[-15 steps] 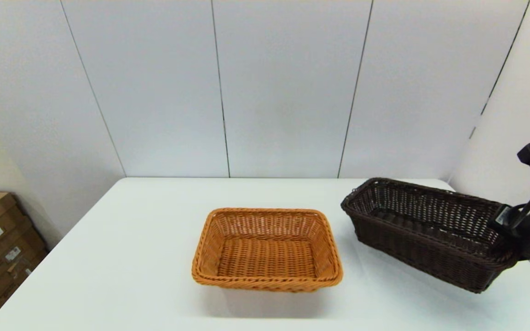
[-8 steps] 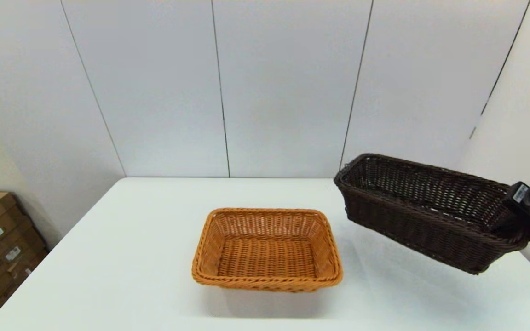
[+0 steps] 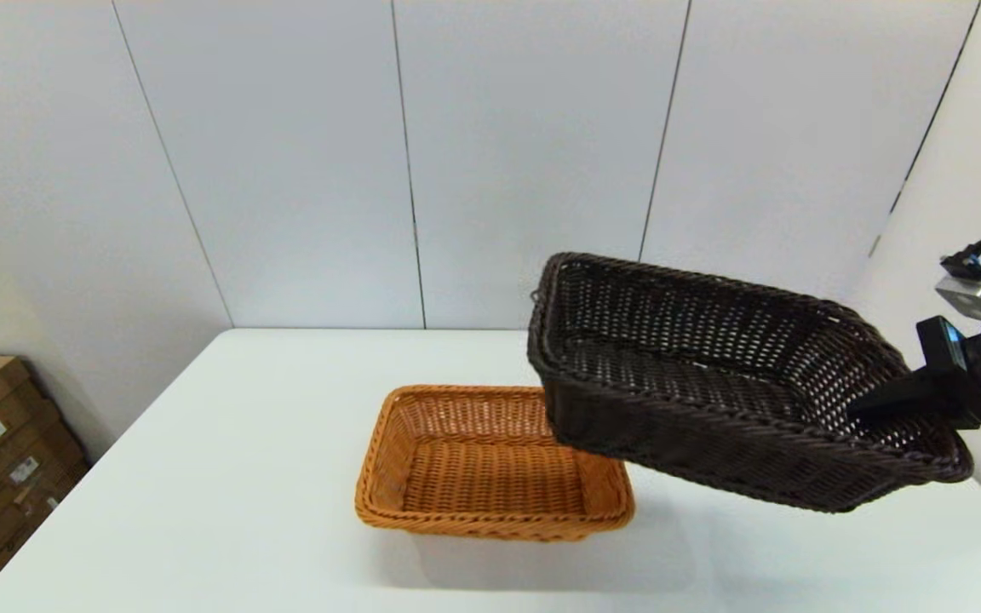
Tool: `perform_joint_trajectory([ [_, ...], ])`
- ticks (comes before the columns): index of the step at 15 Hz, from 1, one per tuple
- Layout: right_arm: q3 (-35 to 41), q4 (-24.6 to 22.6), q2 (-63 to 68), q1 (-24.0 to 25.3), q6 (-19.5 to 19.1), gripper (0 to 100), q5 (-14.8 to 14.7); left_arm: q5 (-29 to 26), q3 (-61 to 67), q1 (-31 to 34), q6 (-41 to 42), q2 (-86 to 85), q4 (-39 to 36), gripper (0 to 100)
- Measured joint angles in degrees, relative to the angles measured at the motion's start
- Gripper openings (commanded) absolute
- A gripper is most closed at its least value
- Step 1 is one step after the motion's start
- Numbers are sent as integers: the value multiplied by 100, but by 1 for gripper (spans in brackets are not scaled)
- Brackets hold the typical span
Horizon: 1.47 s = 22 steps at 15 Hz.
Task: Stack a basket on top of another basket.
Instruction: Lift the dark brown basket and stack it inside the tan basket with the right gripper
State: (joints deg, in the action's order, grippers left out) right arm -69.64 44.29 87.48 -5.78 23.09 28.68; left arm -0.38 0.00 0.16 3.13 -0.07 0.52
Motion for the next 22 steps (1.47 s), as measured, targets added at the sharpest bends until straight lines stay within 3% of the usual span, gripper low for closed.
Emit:
perform_joint_trajectory([
  [4,-44,67,135,862,-501,0,45,2,0,0,2,0,0,100],
  [9,-607,278,751,1702,-529,0,52,5,0,0,0,0,0,100],
  [18,-1637,300,2078,2491,-438,0,9,0,0,0,0,0,0,100],
  [22,-2220,297,2588,2620,96,0,-210,0,0,0,2,0,0,100],
])
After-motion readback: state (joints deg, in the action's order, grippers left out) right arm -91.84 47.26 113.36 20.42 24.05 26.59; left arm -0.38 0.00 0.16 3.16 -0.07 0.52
